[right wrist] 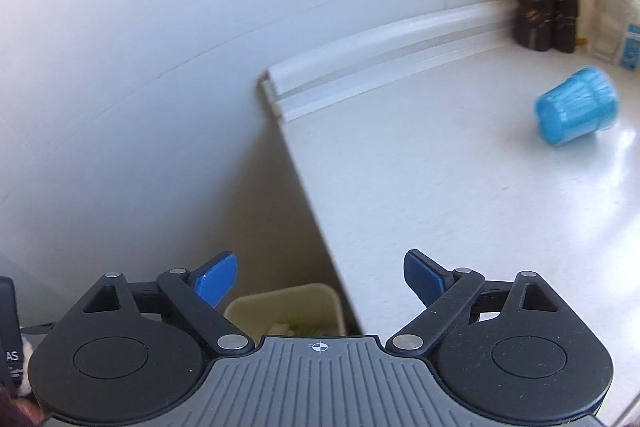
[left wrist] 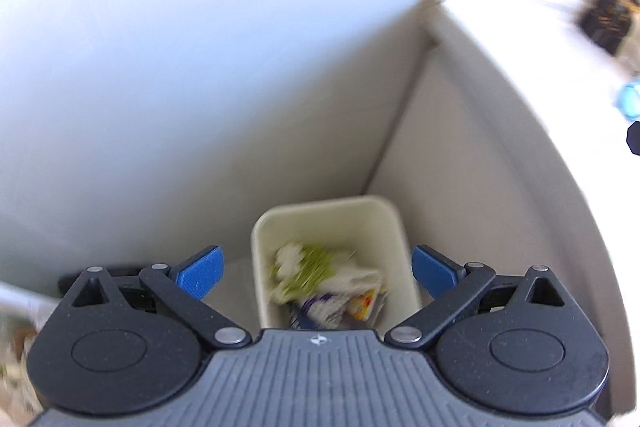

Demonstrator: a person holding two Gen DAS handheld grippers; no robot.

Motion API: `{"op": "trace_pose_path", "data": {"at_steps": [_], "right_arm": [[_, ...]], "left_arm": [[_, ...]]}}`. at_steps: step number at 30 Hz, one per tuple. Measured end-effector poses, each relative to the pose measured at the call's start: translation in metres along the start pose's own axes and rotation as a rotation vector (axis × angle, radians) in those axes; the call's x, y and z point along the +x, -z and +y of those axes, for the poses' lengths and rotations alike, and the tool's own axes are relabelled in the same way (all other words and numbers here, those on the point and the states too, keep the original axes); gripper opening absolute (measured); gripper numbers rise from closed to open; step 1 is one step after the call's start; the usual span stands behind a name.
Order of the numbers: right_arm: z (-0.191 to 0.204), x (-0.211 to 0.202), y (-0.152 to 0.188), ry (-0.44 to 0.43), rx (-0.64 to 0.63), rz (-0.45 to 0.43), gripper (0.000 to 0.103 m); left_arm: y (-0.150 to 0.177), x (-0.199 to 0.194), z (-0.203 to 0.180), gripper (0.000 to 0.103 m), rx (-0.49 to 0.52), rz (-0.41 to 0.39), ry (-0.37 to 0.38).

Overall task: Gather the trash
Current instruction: 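Raise both tools up to the counter toward the blue cup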

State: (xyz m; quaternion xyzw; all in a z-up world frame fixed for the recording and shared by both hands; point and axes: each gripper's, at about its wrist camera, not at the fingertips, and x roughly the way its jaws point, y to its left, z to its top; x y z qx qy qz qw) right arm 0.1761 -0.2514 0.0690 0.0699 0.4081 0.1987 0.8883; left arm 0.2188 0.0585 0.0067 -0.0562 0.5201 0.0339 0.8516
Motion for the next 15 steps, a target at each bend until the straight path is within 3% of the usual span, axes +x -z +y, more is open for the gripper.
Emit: {"op": "trace_pose_path", "data": {"at_steps": [6,15], "right_arm": [[-0.066,-0.033,-0.005,0.112,0.128,-0.104,0.094],[-0.153,-0.058,-0.01,0.219,0.282,-0.156,0.095]], "left_arm": [[-0.025,-0.012,-0.048,0.102,0.117,-0.059,0.084],[-0.069,-0.015,-0.143,0.102,0.288,-0.107,0.229]]}}
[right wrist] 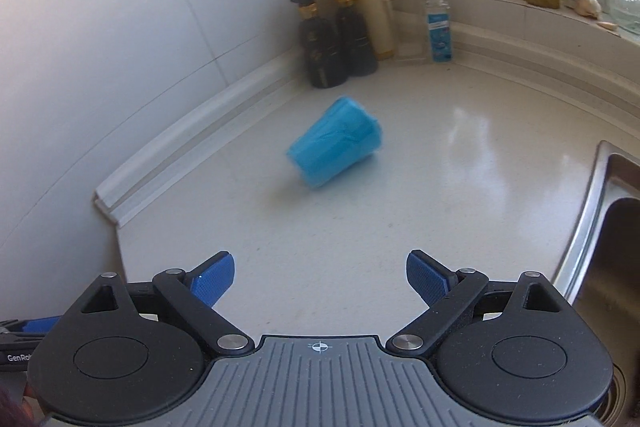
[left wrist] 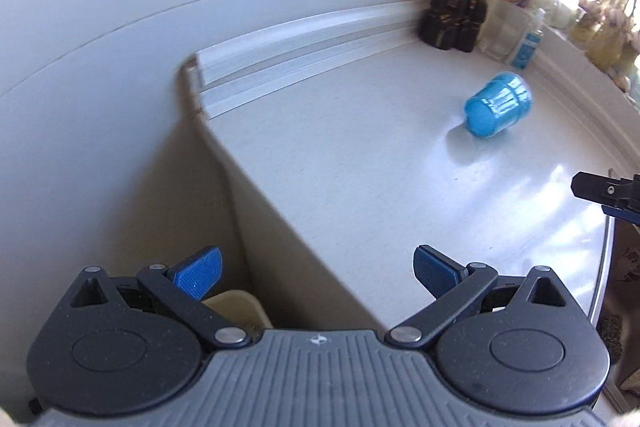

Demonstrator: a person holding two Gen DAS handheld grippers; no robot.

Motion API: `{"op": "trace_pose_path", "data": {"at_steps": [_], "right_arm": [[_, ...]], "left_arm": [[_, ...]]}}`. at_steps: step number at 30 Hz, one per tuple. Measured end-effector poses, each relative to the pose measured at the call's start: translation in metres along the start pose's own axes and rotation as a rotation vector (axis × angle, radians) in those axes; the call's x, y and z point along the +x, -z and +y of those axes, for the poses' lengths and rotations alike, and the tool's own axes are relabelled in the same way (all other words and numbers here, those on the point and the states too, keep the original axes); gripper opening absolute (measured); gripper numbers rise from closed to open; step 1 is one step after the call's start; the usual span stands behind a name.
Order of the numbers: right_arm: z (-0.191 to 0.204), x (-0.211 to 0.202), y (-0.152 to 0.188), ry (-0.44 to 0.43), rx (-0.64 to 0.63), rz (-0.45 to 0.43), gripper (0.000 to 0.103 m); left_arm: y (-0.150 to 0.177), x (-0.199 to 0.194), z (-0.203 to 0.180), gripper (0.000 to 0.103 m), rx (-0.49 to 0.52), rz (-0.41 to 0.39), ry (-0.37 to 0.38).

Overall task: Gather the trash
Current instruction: 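Raise both tools up to the counter toward the blue cup, then close the right tool on the rim of the blue plastic cup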

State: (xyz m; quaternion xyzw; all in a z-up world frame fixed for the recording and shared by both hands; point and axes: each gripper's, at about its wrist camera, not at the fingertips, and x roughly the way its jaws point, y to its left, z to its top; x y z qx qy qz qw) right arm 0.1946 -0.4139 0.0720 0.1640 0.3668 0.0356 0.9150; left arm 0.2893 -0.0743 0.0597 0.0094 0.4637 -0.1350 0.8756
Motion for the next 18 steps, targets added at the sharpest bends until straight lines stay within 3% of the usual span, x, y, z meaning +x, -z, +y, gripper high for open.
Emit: {"op": "trace_pose_path", "data": {"at_steps": [12,18], "right_arm": [[-0.062,0.011,-0.033,0.03,0.044,-0.078,0.097],[-0.081,0.045,-0.049,-0.034,0.12,-0.099,0.099]], "left_arm": [[-0.051,0.044,-0.07,0.102,0.235,-0.084,0.123],[-0.07,0.073,-0.091,0.102,0.239,-0.076,0.173]]}}
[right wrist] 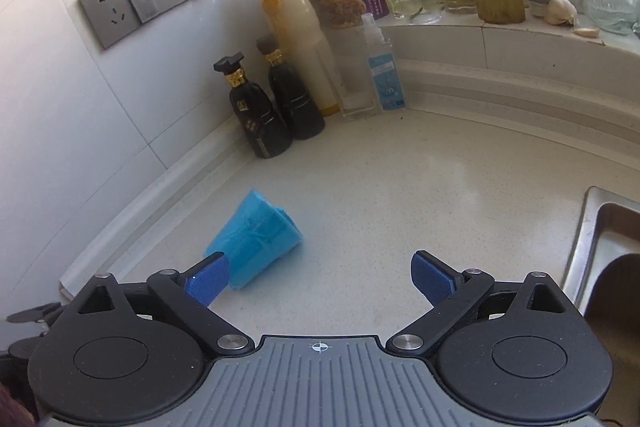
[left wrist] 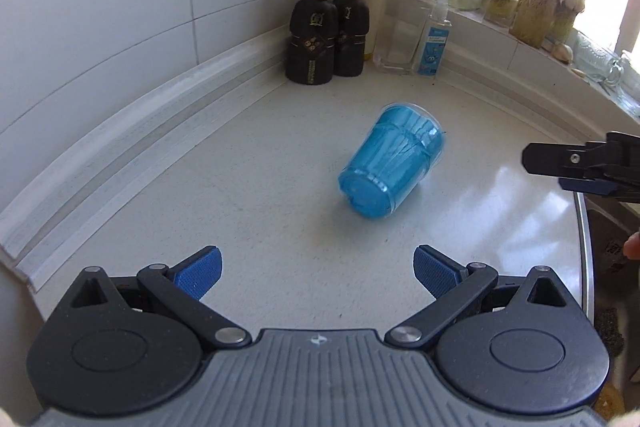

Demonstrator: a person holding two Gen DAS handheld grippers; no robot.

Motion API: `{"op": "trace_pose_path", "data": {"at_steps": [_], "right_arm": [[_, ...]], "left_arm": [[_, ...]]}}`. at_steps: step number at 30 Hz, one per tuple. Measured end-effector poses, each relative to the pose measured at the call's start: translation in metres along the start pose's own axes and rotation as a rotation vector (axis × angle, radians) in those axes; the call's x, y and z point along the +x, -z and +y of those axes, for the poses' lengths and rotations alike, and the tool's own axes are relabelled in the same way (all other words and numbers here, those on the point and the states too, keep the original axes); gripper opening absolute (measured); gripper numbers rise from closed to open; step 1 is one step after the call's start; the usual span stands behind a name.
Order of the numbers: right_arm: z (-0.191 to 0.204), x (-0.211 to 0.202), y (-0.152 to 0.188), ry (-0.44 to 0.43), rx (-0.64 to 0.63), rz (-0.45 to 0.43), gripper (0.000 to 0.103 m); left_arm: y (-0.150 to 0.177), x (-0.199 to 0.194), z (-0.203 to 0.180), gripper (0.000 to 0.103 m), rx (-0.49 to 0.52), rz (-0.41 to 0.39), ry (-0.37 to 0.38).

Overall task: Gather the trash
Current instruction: 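Close the right tool on the rim of the blue plastic cup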

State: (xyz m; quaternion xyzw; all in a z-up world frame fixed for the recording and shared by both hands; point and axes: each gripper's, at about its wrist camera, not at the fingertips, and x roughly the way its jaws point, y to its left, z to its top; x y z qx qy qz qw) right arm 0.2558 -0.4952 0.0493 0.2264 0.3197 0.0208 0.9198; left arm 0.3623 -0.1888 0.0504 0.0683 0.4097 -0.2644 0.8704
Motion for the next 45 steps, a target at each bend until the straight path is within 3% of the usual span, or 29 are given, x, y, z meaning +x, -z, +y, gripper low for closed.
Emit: {"op": "trace_pose_path", "data": {"at_steps": [9,19,22,25,27,29,31,36,45], "right_arm": [[-0.026,0.042,-0.027,-0.123,0.156,-0.009,0.099],[-0.031,0.063,-0.043,-0.227,0.216,0.004,0.097],[-0.025,0.071,-0.043,-0.248,0.205,0.024,0.085],[-0.017,0.081,-0.04,-0.273,0.193,0.065,0.06],[-0.012,0.088,-0.039,-0.275,0.186,0.097,0.045],[-0.009,0.096,-0.035,-0.285,0.178,0.132,0.031],[-0.009,0.099,-0.033,-0.33,0.197,0.138,0.02],[-0.008,0.093,-0.033,-0.369,0.229,0.145,0.012],[0.019,0.066,-0.038,-0.439,0.167,0.139,0.01]], "left_arm": [[-0.023,0.029,-0.01,0.101,0.069,-0.002,0.069],[-0.023,0.035,-0.009,0.088,0.083,-0.005,0.066],[-0.022,0.04,-0.01,0.081,0.083,0.012,0.071],[-0.023,0.043,-0.013,0.074,0.092,0.02,0.081],[-0.025,0.047,-0.015,0.064,0.095,0.03,0.088],[-0.027,0.052,-0.016,0.044,0.098,0.045,0.096],[-0.029,0.055,-0.018,0.037,0.112,0.056,0.104],[-0.029,0.05,-0.015,0.031,0.114,0.046,0.112],[-0.02,0.017,0.005,0.03,0.062,-0.017,0.111]]}}
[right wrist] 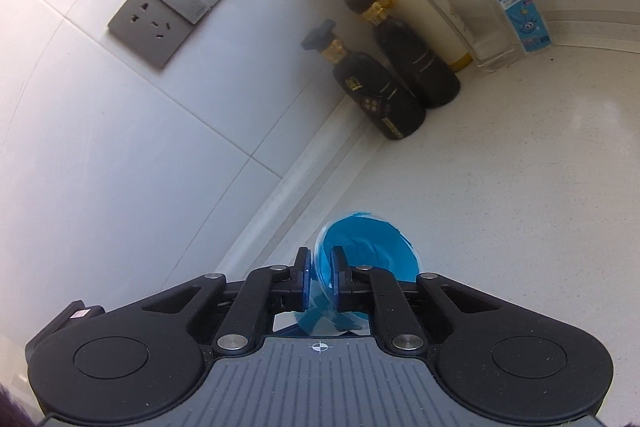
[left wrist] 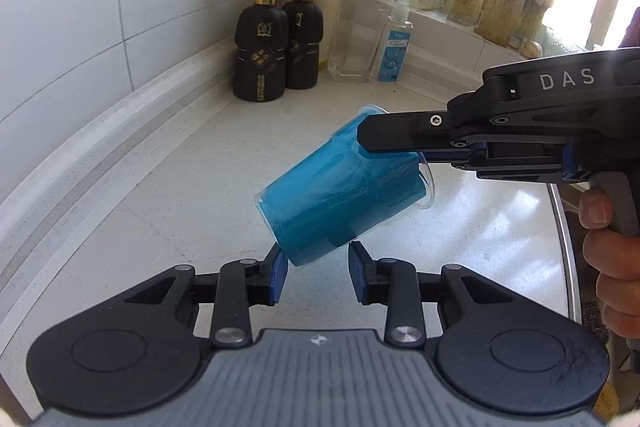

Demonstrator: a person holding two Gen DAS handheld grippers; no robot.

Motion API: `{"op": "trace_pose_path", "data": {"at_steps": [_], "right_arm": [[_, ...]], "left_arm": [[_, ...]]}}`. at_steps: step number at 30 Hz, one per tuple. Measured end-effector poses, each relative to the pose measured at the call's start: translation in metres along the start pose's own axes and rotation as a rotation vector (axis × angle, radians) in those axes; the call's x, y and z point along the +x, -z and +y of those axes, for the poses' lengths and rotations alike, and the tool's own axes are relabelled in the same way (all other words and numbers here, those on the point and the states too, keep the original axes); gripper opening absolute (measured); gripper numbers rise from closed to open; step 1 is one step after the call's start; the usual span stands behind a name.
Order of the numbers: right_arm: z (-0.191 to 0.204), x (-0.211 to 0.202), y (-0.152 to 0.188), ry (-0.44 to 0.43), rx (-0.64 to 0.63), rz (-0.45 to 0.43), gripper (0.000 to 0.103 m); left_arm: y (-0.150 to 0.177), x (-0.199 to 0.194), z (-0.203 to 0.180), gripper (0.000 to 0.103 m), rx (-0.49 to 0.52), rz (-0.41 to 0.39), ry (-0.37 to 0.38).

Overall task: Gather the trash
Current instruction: 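Close the right tool on the rim of the blue plastic cup, then carry the blue cup in the right tool down over the wastebasket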

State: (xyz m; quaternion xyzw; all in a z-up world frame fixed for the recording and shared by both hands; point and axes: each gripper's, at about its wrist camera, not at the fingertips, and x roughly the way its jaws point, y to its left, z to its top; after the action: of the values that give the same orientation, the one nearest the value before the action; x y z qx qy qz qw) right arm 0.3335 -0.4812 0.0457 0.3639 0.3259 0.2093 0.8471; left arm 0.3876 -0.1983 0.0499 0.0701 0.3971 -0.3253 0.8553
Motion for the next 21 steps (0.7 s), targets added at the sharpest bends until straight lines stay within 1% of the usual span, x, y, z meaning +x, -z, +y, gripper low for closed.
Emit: {"op": "trace_pose_path", "data": {"at_steps": [4,10,14,17,21], "right_arm": [[0.024,-0.002,0.006,-0.032,-0.03,0.003,0.008],[0.063,-0.001,0.021,-0.089,-0.058,0.029,0.006],[0.094,0.004,0.039,-0.126,-0.105,0.073,0.003],[0.115,0.01,0.056,-0.15,-0.134,0.102,0.003],[0.142,0.021,0.079,-0.176,-0.165,0.147,0.003]], "left_arm": [[0.006,-0.021,0.009,0.03,-0.011,-0.04,-0.025],[0.022,-0.058,0.028,0.03,-0.057,-0.108,-0.049],[0.039,-0.083,0.044,0.03,-0.091,-0.141,-0.076],[0.053,-0.098,0.058,0.03,-0.134,-0.155,-0.091],[0.081,-0.122,0.076,0.03,-0.206,-0.181,-0.113]]}}
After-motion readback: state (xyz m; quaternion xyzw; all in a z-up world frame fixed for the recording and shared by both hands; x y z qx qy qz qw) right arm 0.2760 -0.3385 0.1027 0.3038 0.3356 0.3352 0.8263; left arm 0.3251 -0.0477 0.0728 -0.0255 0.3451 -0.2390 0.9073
